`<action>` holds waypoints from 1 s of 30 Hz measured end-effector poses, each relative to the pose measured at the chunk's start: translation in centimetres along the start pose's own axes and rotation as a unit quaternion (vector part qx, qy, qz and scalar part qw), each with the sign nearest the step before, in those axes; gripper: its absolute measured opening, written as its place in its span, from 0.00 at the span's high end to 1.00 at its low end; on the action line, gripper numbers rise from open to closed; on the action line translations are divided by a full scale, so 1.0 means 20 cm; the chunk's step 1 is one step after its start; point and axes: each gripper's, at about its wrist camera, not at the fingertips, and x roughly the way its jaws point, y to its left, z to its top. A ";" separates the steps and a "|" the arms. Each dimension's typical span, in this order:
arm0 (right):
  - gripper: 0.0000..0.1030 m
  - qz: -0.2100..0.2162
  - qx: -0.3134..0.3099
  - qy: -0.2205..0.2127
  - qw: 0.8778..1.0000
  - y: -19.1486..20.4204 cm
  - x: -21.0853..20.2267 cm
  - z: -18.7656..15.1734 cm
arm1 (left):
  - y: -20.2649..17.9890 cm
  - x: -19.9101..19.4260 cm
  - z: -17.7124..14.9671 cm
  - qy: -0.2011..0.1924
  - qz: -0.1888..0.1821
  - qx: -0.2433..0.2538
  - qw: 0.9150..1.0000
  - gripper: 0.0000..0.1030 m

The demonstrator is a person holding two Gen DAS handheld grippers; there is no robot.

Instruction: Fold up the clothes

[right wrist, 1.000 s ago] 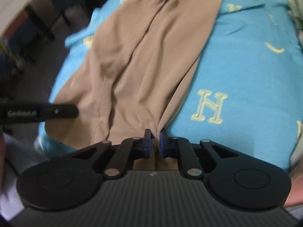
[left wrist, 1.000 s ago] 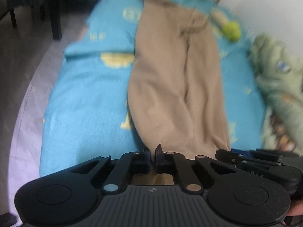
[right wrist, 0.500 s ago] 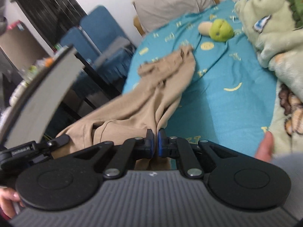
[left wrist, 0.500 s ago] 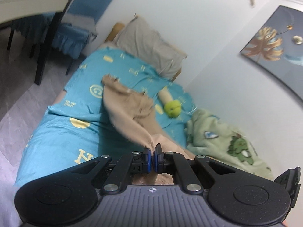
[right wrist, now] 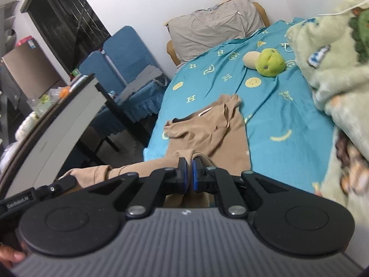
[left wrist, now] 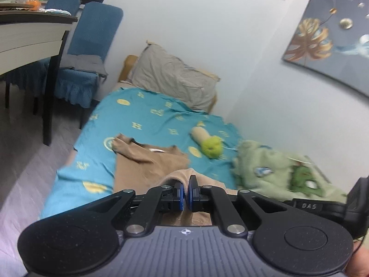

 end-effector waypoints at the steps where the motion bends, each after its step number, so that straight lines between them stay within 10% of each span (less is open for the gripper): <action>1: 0.92 -0.003 0.000 0.004 1.000 -0.01 0.07 0.04 | 0.02 0.09 0.02 0.000 0.010 0.004 1.000 0.95; 16: 0.90 -0.108 -0.048 0.090 0.989 -0.26 1.21 0.11 | 0.58 1.36 -0.09 0.105 0.096 0.034 0.989 0.88; 26: 0.89 -0.156 -0.061 0.127 0.978 -0.25 1.40 0.03 | 0.61 1.50 -0.15 0.134 0.102 0.074 0.983 0.83; 30: 0.88 -0.158 -0.053 0.118 0.979 -0.24 1.39 0.04 | 0.55 1.46 -0.13 0.125 0.112 0.094 0.981 0.51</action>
